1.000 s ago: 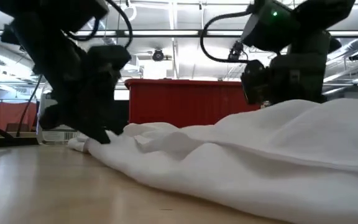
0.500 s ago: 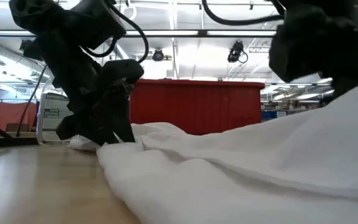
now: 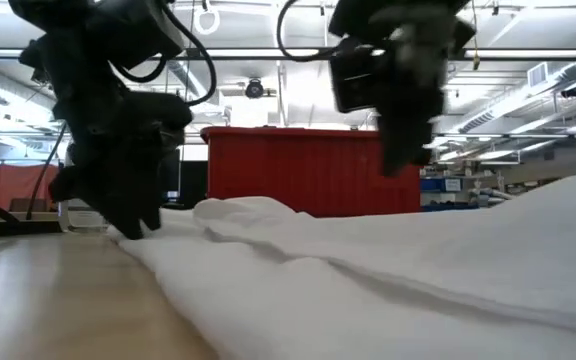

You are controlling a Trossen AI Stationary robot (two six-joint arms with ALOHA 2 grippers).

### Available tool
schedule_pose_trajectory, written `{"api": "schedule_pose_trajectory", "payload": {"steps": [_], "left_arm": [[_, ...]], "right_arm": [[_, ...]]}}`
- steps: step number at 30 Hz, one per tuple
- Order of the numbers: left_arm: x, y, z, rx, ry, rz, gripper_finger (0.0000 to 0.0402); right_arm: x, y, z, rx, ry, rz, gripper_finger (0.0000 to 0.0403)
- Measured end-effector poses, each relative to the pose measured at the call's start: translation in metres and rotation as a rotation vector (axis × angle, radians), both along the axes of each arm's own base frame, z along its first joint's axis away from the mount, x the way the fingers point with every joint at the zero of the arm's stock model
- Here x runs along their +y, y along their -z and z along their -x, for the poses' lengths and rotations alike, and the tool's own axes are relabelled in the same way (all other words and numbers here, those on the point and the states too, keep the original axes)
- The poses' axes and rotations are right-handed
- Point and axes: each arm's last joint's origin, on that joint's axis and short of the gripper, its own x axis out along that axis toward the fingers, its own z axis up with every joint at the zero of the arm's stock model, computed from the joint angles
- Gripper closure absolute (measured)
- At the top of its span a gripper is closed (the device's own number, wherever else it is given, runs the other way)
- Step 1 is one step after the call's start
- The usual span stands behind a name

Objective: Fold Laundry from Bin

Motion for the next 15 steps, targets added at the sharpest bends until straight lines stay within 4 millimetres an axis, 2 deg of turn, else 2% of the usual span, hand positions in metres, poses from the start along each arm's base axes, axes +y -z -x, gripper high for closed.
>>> {"api": "schedule_pose_trajectory", "payload": {"steps": [4, 8, 11, 15], "left_arm": [[0.011, 0.001, 0.006, 0.07, -0.006, -0.05, 0.0228], [0.026, 0.002, 0.004, 0.09, 0.018, -0.093, 0.0228], [0.044, 0.002, 0.003, 0.104, 0.031, -0.143, 0.0228], [0.072, 0.002, 0.004, 0.129, 0.032, -0.192, 0.0228]], "right_arm": [[-0.044, 0.002, -0.016, -0.144, 0.091, 0.112, 0.0399], [-0.082, 0.02, -0.033, -0.242, 0.16, 0.089, 0.04], [-0.095, 0.038, -0.039, -0.239, 0.172, 0.058, 0.04], [-0.1, 0.062, -0.035, -0.103, 0.215, 0.08, 0.04]]}}
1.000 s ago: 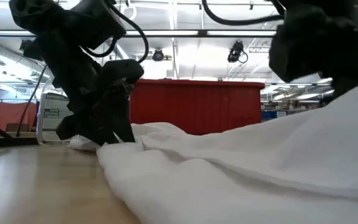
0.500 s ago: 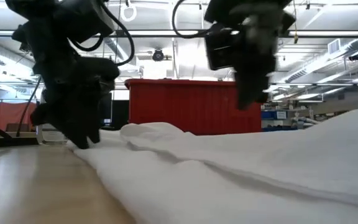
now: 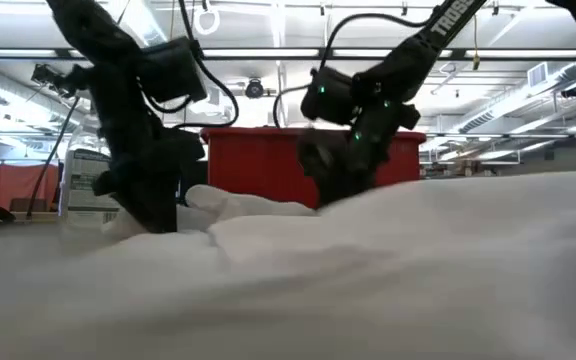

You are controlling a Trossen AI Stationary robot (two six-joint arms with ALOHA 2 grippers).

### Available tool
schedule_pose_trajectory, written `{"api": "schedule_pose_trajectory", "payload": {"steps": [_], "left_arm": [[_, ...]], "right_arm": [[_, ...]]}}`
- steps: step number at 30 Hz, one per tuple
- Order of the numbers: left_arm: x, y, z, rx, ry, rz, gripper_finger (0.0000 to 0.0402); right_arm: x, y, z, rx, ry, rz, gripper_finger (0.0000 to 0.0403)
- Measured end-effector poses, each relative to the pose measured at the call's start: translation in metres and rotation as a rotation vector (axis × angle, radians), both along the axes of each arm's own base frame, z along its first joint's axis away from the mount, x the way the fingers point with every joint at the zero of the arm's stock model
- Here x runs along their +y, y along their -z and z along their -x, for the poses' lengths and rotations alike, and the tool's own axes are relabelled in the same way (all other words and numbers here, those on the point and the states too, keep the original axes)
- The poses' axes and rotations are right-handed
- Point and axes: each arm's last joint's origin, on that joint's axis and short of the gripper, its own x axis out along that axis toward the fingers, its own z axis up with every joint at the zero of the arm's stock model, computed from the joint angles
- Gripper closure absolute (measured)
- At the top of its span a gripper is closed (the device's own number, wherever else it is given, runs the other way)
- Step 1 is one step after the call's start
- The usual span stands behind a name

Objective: Fold Laundry from Bin

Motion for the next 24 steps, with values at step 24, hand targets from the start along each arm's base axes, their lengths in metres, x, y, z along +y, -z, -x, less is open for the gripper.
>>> {"api": "schedule_pose_trajectory", "payload": {"steps": [24], "left_arm": [[-0.011, -0.037, 0.0, -0.232, 0.109, 0.047, 0.0228]], "right_arm": [[0.013, -0.082, 0.018, -0.202, -0.046, 0.128, 0.0327]]}}
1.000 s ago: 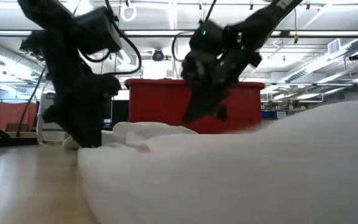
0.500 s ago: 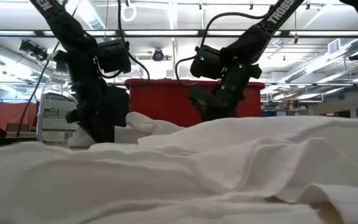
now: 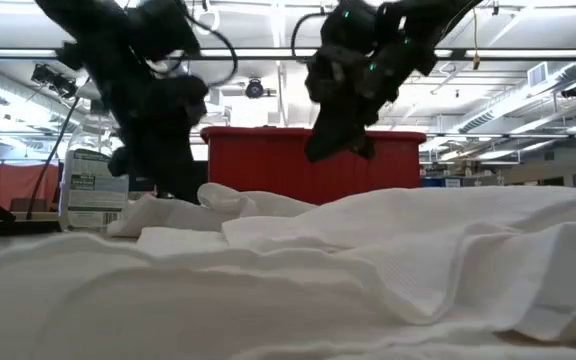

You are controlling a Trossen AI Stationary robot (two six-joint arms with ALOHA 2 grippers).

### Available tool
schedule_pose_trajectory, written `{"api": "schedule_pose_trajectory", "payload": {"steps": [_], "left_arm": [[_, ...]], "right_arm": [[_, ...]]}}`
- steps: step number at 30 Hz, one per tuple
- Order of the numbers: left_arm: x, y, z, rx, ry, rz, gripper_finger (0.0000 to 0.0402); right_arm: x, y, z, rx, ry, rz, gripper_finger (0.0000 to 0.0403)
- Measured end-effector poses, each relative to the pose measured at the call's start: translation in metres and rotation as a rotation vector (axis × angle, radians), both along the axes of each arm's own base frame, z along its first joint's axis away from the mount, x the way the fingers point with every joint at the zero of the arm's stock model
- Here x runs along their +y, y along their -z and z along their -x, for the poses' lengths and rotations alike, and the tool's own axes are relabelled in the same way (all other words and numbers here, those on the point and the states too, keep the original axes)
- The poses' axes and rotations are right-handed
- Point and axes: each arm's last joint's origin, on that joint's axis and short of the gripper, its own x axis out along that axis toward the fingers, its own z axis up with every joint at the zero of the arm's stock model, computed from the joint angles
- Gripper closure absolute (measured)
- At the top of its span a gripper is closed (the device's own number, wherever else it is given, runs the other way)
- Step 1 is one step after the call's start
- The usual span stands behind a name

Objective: Fold Laundry from Bin

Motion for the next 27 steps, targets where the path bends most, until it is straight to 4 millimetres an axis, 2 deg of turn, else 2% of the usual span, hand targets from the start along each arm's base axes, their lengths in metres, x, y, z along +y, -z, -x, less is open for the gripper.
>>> {"api": "schedule_pose_trajectory", "payload": {"steps": [4, 8, 16, 22, 27], "left_arm": [[-0.028, -0.014, 0.001, -0.107, -0.003, -0.023, 0.0228], [-0.062, -0.021, 0.0, -0.216, 0.069, -0.028, 0.0232], [-0.126, -0.011, -0.006, -0.374, 0.206, -0.064, 0.0259], [-0.152, 0.009, -0.021, -0.46, 0.23, -0.026, 0.026], [-0.167, 0.003, -0.041, -0.477, 0.311, -0.079, 0.026]], "right_arm": [[0.018, -0.014, 0.002, -0.064, -0.103, 0.063, 0.0305], [0.039, -0.024, 0.003, -0.118, -0.212, 0.119, 0.0288], [0.089, -0.029, 0.005, -0.177, -0.423, 0.181, 0.028], [0.131, -0.03, 0.011, -0.24, -0.619, 0.25, 0.028], [0.155, -0.036, 0.012, -0.316, -0.641, 0.222, 0.028]]}}
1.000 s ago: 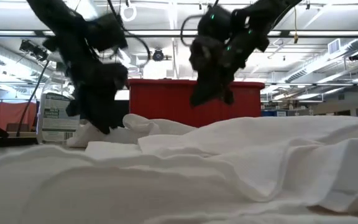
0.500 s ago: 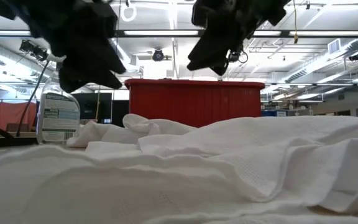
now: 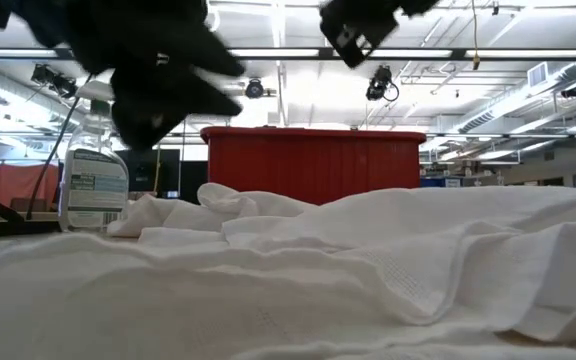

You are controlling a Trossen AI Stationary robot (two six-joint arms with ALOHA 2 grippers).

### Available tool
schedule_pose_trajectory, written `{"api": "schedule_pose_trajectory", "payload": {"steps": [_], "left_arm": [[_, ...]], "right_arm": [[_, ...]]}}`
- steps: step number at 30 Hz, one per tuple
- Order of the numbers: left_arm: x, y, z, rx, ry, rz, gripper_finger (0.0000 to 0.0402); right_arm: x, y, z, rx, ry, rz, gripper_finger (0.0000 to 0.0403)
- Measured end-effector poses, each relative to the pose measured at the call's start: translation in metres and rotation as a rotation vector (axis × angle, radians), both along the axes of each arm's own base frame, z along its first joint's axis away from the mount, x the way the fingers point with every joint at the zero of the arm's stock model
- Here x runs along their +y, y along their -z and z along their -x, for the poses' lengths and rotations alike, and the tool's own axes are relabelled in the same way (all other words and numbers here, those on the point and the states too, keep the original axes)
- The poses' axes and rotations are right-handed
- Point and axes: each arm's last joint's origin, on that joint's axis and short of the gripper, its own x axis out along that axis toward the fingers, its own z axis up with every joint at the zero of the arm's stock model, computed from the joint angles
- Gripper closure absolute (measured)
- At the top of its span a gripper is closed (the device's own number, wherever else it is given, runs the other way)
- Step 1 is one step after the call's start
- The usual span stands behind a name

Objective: Fold Laundry from Bin

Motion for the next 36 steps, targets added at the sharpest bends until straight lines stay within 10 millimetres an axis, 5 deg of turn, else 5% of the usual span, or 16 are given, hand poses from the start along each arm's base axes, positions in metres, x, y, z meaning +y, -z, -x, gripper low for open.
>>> {"api": "schedule_pose_trajectory", "payload": {"steps": [7, 18, 29, 36], "left_arm": [[-0.012, -0.03, -0.018, 0.01, 0.106, -0.12, 0.026], [-0.041, -0.062, -0.011, 0.127, 0.23, -0.174, 0.0245], [-0.073, -0.045, 0.017, 0.04, 0.15, -0.157, 0.0244], [-0.096, -0.014, 0.008, 0.013, 0.245, -0.151, 0.0244]], "right_arm": [[0.002, -0.008, -0.006, -0.012, 0.209, -0.162, 0.0281], [0.035, 0.0, 0.011, 0.047, 0.278, -0.056, 0.028], [0.081, 0.009, 0.042, 0.159, 0.309, -0.055, 0.027], [0.098, 0.009, 0.054, 0.154, 0.283, -0.034, 0.023]]}}
